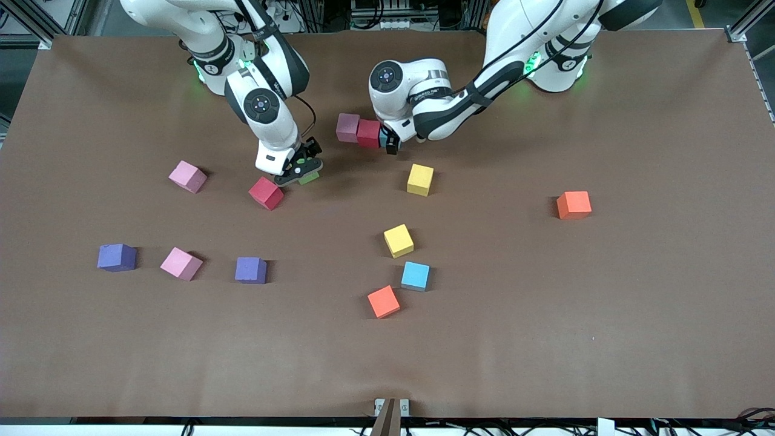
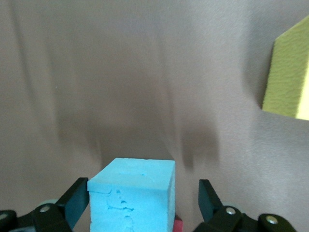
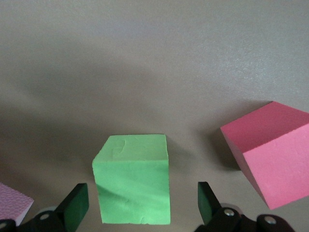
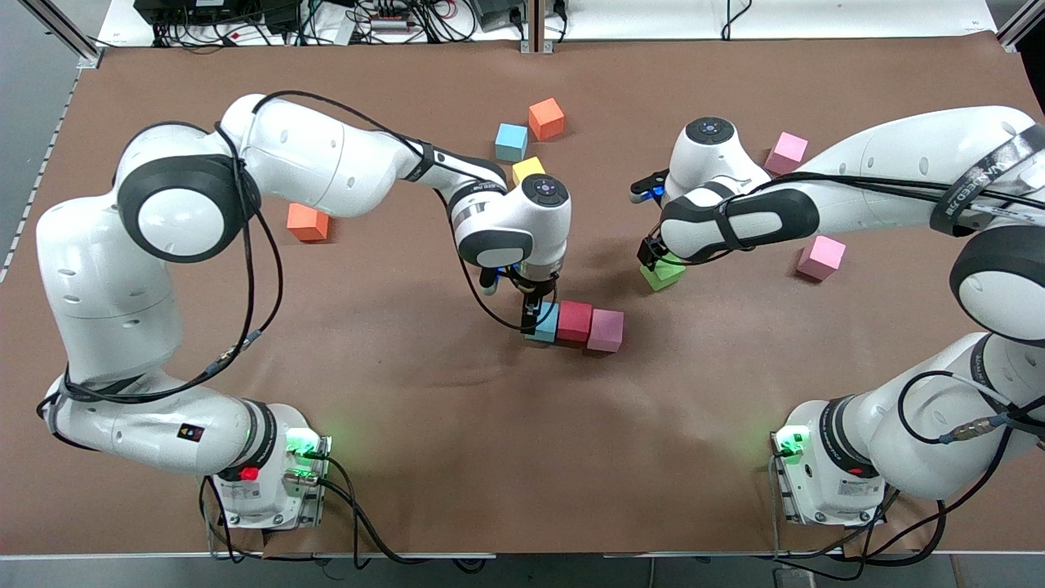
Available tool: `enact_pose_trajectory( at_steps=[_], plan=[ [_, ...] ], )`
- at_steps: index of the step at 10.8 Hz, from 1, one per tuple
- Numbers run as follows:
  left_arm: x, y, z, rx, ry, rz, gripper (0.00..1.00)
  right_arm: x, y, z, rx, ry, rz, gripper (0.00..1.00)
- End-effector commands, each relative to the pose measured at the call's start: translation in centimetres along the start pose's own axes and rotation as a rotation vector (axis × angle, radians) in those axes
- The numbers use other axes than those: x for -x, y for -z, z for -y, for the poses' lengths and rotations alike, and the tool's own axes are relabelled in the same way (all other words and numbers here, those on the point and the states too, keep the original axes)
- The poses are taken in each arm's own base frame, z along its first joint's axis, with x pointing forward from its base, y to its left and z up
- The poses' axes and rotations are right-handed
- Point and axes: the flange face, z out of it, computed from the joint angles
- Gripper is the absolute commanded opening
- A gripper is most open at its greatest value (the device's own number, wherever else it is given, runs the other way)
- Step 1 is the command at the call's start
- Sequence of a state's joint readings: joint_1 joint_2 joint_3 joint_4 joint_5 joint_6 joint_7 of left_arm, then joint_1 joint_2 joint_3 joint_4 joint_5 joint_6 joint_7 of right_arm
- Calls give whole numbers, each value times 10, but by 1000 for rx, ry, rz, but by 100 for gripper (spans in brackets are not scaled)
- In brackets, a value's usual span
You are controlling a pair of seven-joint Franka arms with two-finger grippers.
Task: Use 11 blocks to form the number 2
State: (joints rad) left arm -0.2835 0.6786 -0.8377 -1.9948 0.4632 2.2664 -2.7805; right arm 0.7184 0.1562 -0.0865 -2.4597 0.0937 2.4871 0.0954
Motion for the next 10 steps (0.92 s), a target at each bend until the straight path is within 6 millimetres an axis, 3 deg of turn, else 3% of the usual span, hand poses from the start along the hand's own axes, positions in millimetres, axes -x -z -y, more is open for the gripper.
enact_pose_trajectory(
  at_steps=[1, 5, 8, 10],
  plan=[
    [5, 20, 12, 33, 113, -40, 100, 0, -8, 7, -5, -2, -13, 100],
    [-5, 31, -4, 30, 98, -69, 100, 0, -11, 10, -4, 4, -9, 100],
    [-28, 54, -48, 50, 135, -27, 100, -1, -27, 13, 1, 11, -11, 100],
    [-50, 72, -70, 80, 163, -17, 100, -1, -31, 15, 1, 18, -12, 94]
  ],
)
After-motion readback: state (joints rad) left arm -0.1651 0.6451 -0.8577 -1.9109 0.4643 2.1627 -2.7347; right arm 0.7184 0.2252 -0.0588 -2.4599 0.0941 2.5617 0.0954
